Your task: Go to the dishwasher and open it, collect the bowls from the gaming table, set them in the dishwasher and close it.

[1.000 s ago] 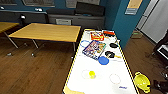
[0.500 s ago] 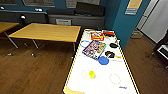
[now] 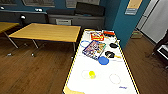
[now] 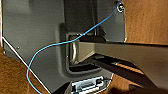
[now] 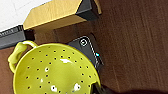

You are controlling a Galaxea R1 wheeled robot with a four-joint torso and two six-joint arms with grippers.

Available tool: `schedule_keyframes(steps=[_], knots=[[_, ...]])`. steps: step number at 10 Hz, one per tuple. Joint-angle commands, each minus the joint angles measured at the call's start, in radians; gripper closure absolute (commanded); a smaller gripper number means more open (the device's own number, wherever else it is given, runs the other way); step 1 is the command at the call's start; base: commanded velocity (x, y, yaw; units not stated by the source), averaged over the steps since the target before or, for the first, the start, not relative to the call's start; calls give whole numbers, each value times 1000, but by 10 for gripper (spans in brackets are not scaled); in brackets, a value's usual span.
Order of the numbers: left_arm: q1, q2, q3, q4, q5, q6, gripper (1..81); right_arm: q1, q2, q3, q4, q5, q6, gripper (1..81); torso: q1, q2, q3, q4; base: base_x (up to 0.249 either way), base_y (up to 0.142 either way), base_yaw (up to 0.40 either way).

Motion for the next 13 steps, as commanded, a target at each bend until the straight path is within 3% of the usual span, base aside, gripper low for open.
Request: schedule_keyframes(steps=[1,4,5,8,11,13], knots=[[-14,-245,309,4,56,0,10,-210,66,-54,-44,192,-120,811,0,0,0,0,0,0,0],[-33,-396,461,-3,21,-6,10,-350,171,-160,-49,375,-120,811,0,0,0,0,0,0,0],[-37,-438,487,0,-6,-23,10,-375,192,-185,-47,417,-120,811,0,0,0,0,0,0,0],[-49,-591,606,-2,-62,-25,10,-444,285,-266,-49,515,-116,811,0,0,0,0,0,0,0],[-60,-750,786,-2,-130,-26,10,-492,356,-274,-97,525,-122,811,0,0,0,0,0,0,0],[-121,-858,945,0,-131,-68,10,-496,429,-343,-95,531,-114,811,0,0,0,0,0,0,0]])
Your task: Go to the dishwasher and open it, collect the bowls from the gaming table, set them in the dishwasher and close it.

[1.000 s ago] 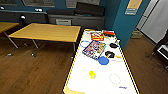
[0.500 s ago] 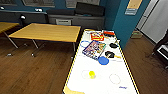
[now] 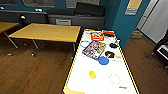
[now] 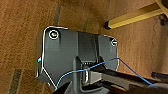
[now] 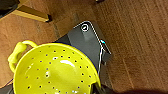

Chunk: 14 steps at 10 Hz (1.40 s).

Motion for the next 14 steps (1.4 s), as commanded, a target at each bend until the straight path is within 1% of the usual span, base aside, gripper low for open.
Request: schedule_keyframes(steps=[1,2,3,4,6,7,8,9,11,12,14], knots=[[-124,-206,247,0,10,-38,10,-1,5,-54,-34,-43,-1,811,0,0,0,0,0,0,0],[-185,-251,308,-6,17,-41,10,-3,22,-53,-34,-43,-4,811,0,0,0,0,0,0,0],[-231,-290,358,-6,39,-65,10,-3,34,-59,-35,-43,-4,811,0,0,0,0,0,0,0],[-288,-318,398,-6,70,-100,10,-3,44,-60,-35,-43,-4,811,0,0,0,0,0,0,0],[-417,-361,466,-4,160,-180,10,0,54,-62,-35,-43,-4,811,0,0,0,0,0,0,0],[-493,-360,476,-6,201,-197,10,2,59,-62,-39,-43,-4,811,0,0,0,0,0,0,0],[-572,-348,480,-4,297,-252,10,3,61,-60,-39,-43,-4,811,0,0,0,0,0,0,0],[-642,-344,482,-4,331,-277,10,3,60,-57,-39,-43,-4,811,0,0,0,0,0,0,0],[-788,-328,491,-3,465,-353,10,5,53,-46,-35,-45,-3,811,0,0,0,0,0,0,0],[-845,-309,485,-3,516,-387,10,5,57,-51,-35,-45,-3,811,0,0,0,0,0,0,0],[-943,-254,443,-3,592,-459,10,6,57,-45,-35,-45,-1,811,0,0,0,0,0,0,0]])
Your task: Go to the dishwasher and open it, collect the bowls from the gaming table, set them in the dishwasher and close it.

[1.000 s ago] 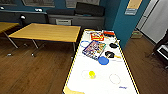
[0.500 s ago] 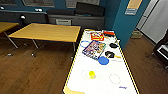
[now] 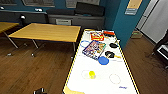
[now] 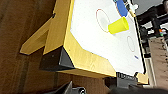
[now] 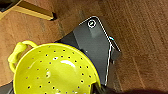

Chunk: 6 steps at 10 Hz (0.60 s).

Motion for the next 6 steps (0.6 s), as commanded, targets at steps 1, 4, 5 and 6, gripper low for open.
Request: schedule_keyframes(steps=[1,4,5,6], knots=[[-224,24,-3,1,197,-158,10,13,-57,29,-22,-59,2,811,0,0,0,0,0,0,0],[-269,84,-54,2,93,-331,10,30,-50,26,-20,-67,5,811,0,0,0,0,0,0,0],[-291,136,-111,2,93,-383,10,38,-47,28,-19,-73,5,811,0,0,0,0,0,0,0],[-311,172,-135,4,94,-389,10,41,-47,29,-17,-75,7,811,0,0,0,0,0,0,0]])
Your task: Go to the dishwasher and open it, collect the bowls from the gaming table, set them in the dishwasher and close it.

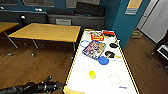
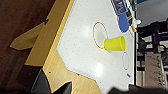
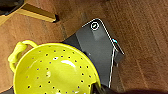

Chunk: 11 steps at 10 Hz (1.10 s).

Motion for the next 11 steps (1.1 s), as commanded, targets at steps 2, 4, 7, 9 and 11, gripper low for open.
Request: schedule_keyframes(steps=[2,4,7,9,11], knots=[[-202,113,-82,17,19,-61,10,19,-55,18,-17,-67,3,811,0,0,0,0,0,0,0],[-265,200,-143,27,166,-61,10,25,-58,22,-17,-70,3,811,0,0,0,0,0,0,0],[-322,302,-269,30,303,-93,10,48,-51,19,-16,-98,3,811,0,0,0,0,0,0,0],[-357,360,-355,30,397,-132,10,56,-41,16,-16,-109,3,811,0,0,0,0,0,0,0],[-385,410,-411,38,436,-159,10,62,-38,14,-14,-123,3,811,0,0,0,0,0,0,0]])
